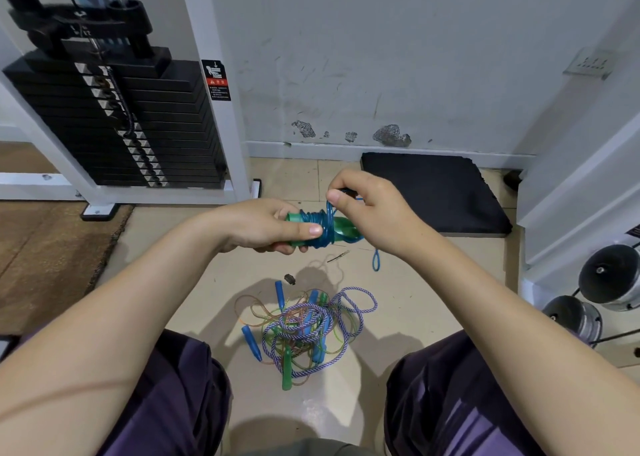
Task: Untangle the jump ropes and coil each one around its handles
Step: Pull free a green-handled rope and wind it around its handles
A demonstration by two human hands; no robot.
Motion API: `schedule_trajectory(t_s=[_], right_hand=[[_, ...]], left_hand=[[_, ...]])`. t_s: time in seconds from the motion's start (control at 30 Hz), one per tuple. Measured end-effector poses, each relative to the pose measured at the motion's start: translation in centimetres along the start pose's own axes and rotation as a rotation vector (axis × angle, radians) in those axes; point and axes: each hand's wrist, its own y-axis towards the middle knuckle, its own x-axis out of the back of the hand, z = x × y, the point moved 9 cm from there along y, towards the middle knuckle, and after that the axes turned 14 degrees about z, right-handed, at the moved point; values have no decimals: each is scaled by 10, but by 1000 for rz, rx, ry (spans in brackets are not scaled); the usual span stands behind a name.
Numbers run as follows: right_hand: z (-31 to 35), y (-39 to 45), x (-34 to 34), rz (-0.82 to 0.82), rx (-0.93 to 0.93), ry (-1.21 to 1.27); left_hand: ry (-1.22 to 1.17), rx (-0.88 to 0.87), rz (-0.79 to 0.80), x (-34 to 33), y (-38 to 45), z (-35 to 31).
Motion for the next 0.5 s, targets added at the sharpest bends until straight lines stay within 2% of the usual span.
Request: schedule_trajectory(t_s=[0.1,0.2,0.5], right_hand=[[-4,0,-8,85,-12,98],[-6,1,-20,167,-11,194],[-5,5,-9,70,17,218]], left_hand=[[-13,-75,89,-8,-2,-8],[49,-76,109,-11,-4,-9],[-275,-112,38,-14,-1,-8]])
